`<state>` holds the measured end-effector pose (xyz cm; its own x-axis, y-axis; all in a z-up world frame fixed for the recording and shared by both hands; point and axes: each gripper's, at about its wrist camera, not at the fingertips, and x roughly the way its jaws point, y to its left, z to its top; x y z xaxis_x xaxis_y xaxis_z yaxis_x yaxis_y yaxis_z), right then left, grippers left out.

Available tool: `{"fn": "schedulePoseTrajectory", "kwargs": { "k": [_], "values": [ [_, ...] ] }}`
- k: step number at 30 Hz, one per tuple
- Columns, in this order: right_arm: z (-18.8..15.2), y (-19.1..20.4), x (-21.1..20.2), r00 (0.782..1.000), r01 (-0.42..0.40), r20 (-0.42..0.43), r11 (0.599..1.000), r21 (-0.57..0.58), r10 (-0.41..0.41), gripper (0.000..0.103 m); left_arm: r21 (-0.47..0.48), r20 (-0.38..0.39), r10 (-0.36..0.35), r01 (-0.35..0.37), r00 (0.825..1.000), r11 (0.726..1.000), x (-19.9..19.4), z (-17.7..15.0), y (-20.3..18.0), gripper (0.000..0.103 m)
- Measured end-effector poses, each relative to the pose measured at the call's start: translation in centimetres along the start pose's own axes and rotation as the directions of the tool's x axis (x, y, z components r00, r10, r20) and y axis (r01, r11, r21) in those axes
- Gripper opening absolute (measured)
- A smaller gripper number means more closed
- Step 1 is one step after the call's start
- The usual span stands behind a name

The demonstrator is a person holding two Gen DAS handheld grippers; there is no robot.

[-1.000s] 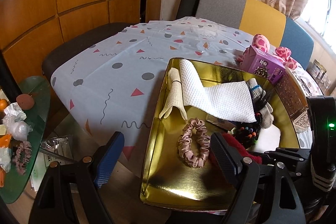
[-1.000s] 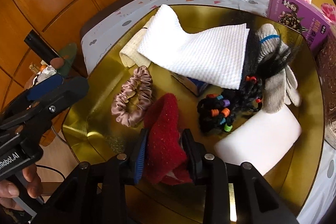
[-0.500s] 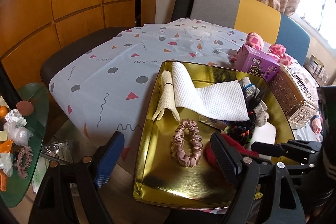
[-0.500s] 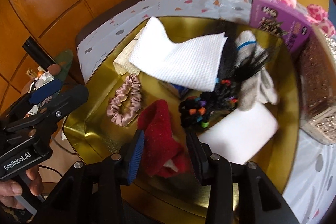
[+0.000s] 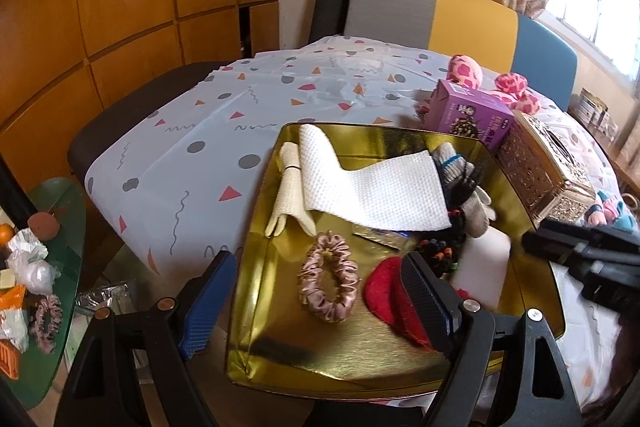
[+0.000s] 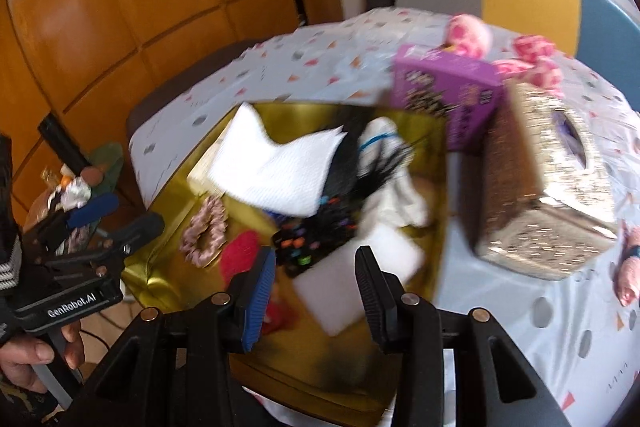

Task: Organize soft objects
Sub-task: 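Grasp the pink towel roll with the left tool while the right tool grasps the blue plush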

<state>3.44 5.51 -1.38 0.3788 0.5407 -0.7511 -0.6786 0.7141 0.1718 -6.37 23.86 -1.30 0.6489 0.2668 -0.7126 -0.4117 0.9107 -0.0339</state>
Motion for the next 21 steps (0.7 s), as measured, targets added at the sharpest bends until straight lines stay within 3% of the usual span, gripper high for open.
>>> {"fn": "schedulePoseTrajectory", "kwargs": {
  "k": [8, 13, 17, 21],
  "values": [
    [0.0, -6.9, -5.3, 0.988, 0.117, 0.092, 0.987, 0.107, -0.127, 0.041, 0.073, 0.011, -0.030, 0.029, 0.999, 0.997, -0.4, 0.7, -2.8, 0.085],
    [-0.9, -13.8, -8.9, 0.956, 0.237, 0.115, 0.943, 0.235, -0.268, 0.041, 0.145, 0.029, -0.084, 0.079, 0.996, 0.986, -1.0, 1.9, -6.1, 0.084],
    [-2.6, -20.9, -12.0, 0.906, 0.344, 0.100, 0.854, 0.390, -0.411, 0.041, 0.216, 0.049, -0.158, 0.144, 0.986, 0.966, -1.8, 3.0, -9.7, 0.085],
    [-5.6, -28.4, -15.4, 0.826, 0.441, 0.039, 0.688, 0.577, -0.562, 0.041, 0.316, 0.062, -0.257, 0.225, 0.964, 0.922, -2.8, 3.9, -14.5, 0.085]
  ]
}}
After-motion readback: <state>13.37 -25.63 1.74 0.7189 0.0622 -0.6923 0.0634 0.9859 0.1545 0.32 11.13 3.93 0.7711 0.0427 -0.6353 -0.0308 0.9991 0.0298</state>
